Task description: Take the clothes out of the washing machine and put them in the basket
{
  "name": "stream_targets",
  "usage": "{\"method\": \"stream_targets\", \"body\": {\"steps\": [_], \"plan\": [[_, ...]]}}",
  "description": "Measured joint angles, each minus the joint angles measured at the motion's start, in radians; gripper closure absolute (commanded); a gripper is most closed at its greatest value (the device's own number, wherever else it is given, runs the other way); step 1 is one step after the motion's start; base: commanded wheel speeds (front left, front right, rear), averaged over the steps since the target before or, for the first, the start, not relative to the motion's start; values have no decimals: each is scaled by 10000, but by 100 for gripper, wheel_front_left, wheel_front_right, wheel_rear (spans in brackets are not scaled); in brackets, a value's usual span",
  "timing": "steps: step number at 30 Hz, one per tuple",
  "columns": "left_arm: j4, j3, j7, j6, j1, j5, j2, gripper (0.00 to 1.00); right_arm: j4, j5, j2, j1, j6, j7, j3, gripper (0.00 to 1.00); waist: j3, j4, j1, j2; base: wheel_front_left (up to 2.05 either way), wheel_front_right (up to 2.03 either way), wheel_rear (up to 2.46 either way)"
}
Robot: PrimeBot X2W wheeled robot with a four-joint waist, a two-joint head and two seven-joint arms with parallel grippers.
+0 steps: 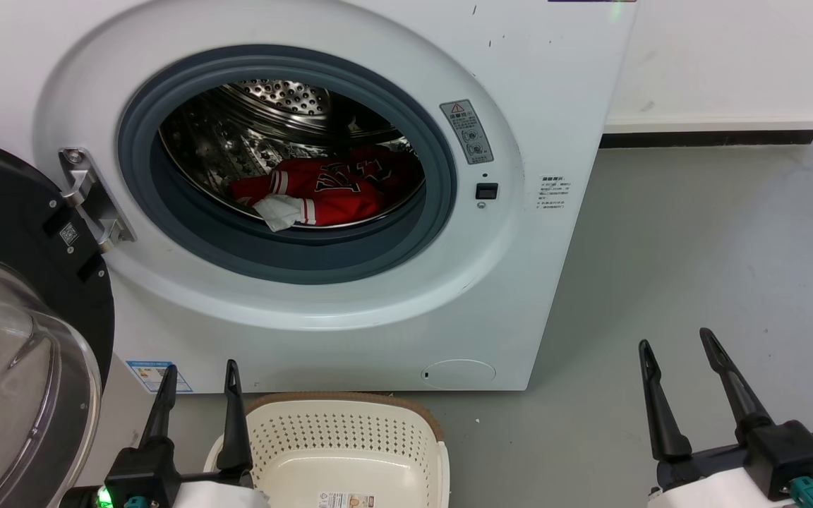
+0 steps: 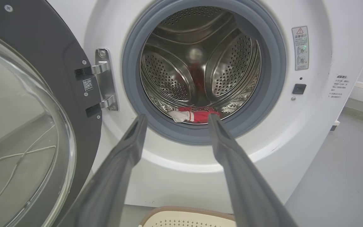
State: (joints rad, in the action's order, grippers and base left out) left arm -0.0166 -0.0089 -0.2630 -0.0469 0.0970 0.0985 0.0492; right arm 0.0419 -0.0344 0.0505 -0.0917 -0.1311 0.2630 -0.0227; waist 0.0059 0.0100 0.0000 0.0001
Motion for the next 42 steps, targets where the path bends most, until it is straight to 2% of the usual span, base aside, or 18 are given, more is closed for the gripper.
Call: {"method": "stream_targets", "body": {"steps": [15,21,24,30,35,42], "plan": [[-180,109,0,52,-65,81,-2,0,23,0,0,9,0,2,-73,0,77,-166,0,0,0,0,0],[-439,600,0,671,-920,263,2,0,86,-4,2,125,0,0,-199,0,289,-333,0,0,0,0,0],[-719,905,-2,1062,-1705,96,38,0,180,-31,2,341,0,2,-238,0,527,-444,0,0,0,0,0],[-1791,1396,-2,1440,-3732,-46,462,0,320,-31,4,974,0,2,-261,0,1317,-758,0,0,0,0,0],[-2803,1436,-2,1599,-5552,-107,842,0,447,42,2,1515,0,2,-222,0,2152,-1103,1,0,0,0,0],[-4468,1371,-2,1674,-8040,-278,1653,0,619,454,8,2274,0,2,-84,0,3526,-1601,2,0,0,0,0]]}}
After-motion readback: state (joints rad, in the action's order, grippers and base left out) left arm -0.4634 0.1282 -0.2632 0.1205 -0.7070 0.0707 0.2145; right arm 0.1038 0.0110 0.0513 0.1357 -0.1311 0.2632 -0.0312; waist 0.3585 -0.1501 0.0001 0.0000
